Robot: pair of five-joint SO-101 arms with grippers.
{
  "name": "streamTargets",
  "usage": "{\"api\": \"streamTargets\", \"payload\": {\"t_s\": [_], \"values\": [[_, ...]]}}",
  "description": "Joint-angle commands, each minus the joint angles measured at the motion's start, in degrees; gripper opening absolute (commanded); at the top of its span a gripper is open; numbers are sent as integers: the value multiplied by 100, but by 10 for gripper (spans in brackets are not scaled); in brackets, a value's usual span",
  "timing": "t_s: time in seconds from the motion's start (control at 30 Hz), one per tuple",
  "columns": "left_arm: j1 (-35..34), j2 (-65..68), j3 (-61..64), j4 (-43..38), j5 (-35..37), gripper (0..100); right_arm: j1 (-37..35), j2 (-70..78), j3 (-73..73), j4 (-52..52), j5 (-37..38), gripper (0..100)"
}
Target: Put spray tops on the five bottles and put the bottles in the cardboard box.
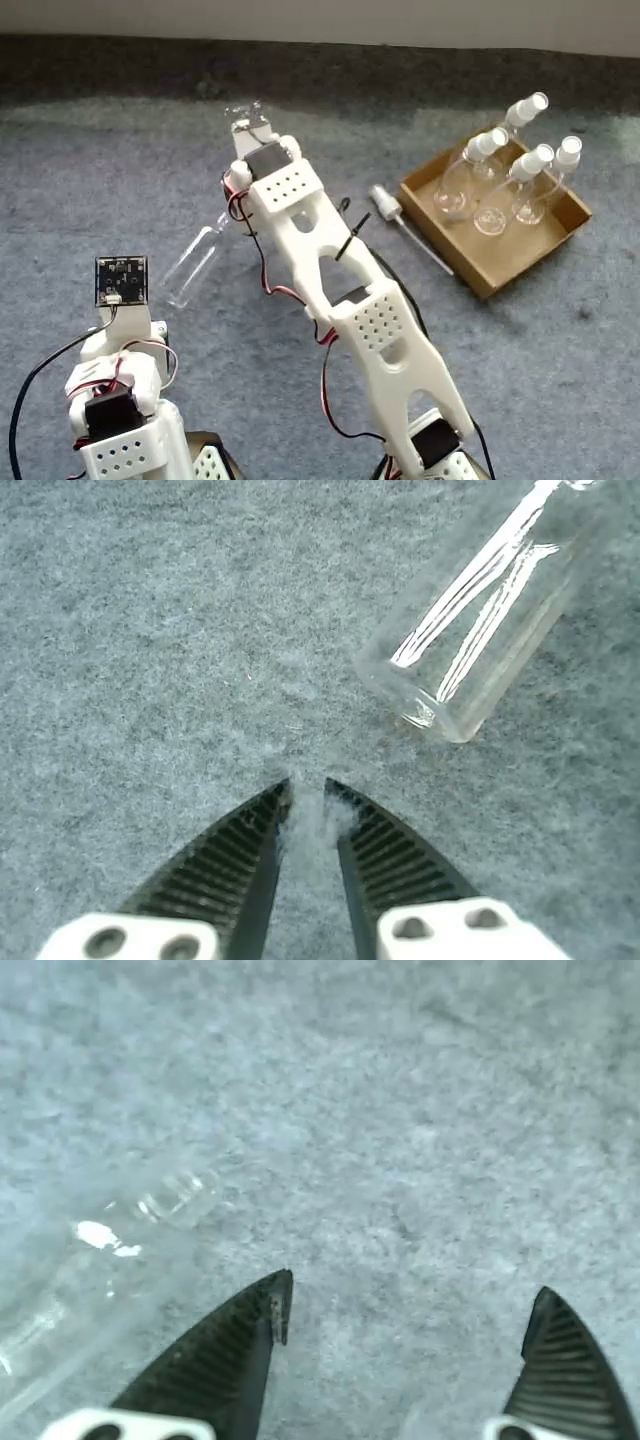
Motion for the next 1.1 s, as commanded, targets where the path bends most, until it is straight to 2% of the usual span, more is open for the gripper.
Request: {"api": "streamTargets", "payload": {"t_s": [0.0, 0.13, 0.3, 0.4, 0.93, 1.07], "values": [[-75, -66, -66, -105, -9, 4, -154, -303, -347, 40, -53, 324], [-75, -66, -57, -114, -9, 4, -154, -303, -347, 40, 79, 324], [-66, -66, -57, -114, -9, 4, -154, -303, -347, 57, 1310, 324], [-66, -66, -57, -114, -9, 4, -136, -303, -347, 48, 1679, 324], [-66, -66, -40, -123, -9, 4, -145, -110, -356, 40, 1776, 324], [-57, -66, -40, -123, -9, 4, -127, 277, -400, 66, 2365, 324]]}}
